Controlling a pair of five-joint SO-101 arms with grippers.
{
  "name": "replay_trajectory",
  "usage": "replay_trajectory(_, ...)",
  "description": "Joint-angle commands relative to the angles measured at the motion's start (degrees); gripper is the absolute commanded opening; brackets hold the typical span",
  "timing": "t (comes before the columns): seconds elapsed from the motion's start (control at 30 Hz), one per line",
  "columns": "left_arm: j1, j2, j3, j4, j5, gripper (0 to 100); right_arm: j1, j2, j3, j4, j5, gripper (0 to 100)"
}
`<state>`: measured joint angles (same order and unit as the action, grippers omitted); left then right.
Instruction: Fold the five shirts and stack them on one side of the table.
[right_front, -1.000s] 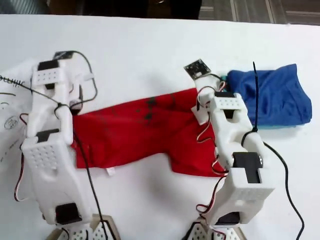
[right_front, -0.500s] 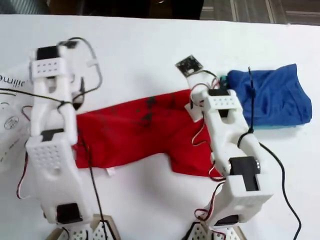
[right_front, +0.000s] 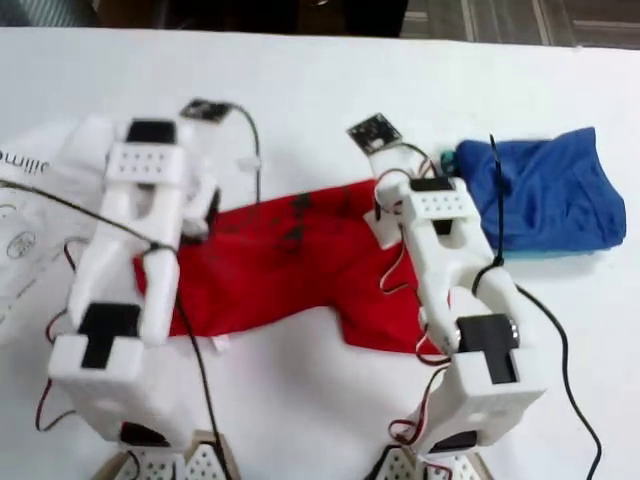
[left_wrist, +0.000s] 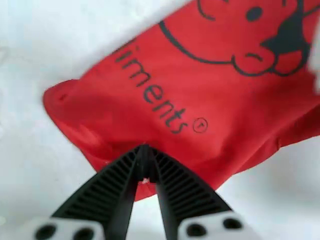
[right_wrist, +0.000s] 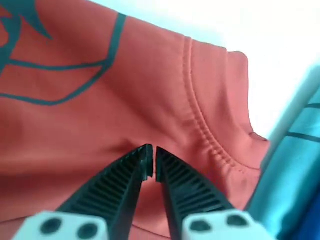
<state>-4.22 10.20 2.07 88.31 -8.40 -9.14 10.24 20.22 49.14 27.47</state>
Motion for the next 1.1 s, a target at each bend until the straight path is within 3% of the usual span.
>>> replay_trajectory(0.0, 2.81, -5.54, 10.59, -8.88, -0.35, 3, -0.13, -3.38, -1.93, 0.31, -0.18, 2.0)
replay_trajectory(0.13, 6.07, -5.63, 17.54, -14.42, -0.26, 3, 0.04, -3.38, -1.85, 0.48, -0.09, 2.0)
replay_trajectory(0.33, 6.33, -5.8, 21.93, -15.47, -3.52, 3, 0.13, -3.3, 0.09, 0.22, 0.0, 2.0)
replay_trajectory(0.77, -7.47, -6.07, 32.75, -15.21, -13.45, 3, 3.65, 1.1, -0.53, -3.03, 0.18, 2.0)
replay_trajectory(1.07, -8.0, -6.33, 28.26, -13.27, -13.71, 3, 5.23, 13.32, -14.77, 4.09, 0.0, 2.0)
